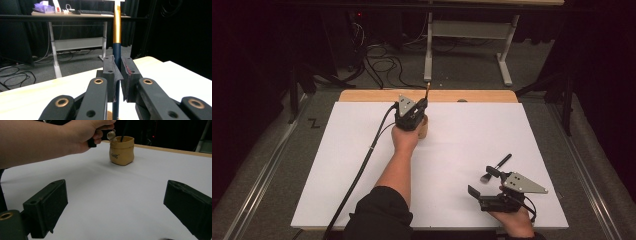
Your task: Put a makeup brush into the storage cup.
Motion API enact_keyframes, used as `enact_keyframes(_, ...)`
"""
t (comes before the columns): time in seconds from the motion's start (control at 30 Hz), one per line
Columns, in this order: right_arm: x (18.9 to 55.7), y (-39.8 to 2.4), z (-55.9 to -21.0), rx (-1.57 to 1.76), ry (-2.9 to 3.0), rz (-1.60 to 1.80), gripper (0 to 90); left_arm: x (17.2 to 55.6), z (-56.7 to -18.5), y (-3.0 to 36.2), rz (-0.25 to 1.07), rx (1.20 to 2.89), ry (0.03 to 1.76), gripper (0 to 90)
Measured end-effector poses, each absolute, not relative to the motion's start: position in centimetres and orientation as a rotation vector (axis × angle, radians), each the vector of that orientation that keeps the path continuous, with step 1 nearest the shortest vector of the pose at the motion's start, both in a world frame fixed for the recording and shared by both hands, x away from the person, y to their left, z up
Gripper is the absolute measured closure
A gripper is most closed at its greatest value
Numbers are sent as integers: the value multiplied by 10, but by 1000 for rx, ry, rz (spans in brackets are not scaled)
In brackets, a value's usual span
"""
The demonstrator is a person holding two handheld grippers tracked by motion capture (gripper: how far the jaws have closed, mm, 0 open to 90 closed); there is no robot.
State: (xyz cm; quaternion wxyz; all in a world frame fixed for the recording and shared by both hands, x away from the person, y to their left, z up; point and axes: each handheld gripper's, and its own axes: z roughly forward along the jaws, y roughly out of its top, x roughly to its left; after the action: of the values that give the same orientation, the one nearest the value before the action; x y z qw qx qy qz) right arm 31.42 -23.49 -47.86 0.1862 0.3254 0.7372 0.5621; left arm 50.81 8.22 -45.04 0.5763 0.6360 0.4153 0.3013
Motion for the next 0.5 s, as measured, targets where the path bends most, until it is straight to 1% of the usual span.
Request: enact_keyframes(0.5, 314, -233, -480, 931, 2093, 1590, 66, 508, -452, 85, 723, 1483, 974, 831)
